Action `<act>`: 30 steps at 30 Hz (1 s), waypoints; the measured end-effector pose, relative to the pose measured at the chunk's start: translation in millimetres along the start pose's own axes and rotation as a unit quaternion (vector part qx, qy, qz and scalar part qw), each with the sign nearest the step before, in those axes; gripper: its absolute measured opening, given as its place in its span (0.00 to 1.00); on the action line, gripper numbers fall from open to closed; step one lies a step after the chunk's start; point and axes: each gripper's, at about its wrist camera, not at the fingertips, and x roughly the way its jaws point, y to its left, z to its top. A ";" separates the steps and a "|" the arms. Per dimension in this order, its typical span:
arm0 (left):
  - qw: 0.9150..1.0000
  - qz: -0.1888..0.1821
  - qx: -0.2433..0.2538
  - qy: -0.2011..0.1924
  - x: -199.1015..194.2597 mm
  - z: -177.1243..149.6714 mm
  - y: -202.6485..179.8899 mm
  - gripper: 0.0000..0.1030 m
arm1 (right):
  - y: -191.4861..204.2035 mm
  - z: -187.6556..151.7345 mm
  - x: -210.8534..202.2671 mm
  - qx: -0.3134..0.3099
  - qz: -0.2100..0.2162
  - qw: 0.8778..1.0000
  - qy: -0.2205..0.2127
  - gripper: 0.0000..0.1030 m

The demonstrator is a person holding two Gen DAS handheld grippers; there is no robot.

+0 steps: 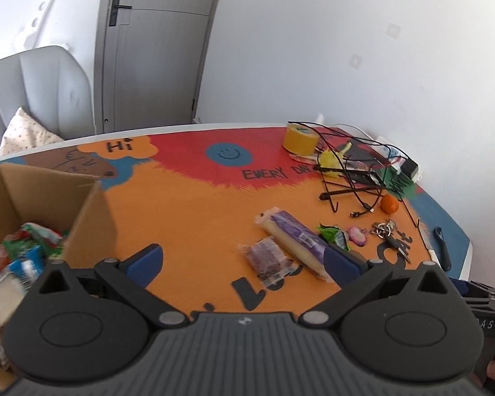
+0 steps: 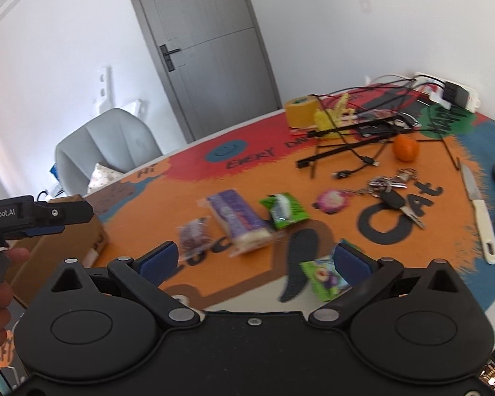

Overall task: Organize snacks
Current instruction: 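Move both tools back to the remaining snacks on the table, then grasp the blue-green fruit snack with the right tool while the left tool grasps the brown wrapped pack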

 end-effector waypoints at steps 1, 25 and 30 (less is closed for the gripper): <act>1.000 -0.001 0.003 0.001 4.7 -1.0 -4.1 1.00 | -3.9 -1.3 1.1 0.003 -0.002 1.000 0.001 0.99; 0.998 0.001 0.002 0.069 111.5 -15.1 -25.6 0.82 | -54.2 -15.9 48.3 0.022 -0.029 0.998 0.041 0.83; 0.997 0.016 -0.004 0.080 127.2 -15.1 -26.3 0.74 | -56.3 -15.2 50.8 0.016 -0.028 0.998 0.046 0.79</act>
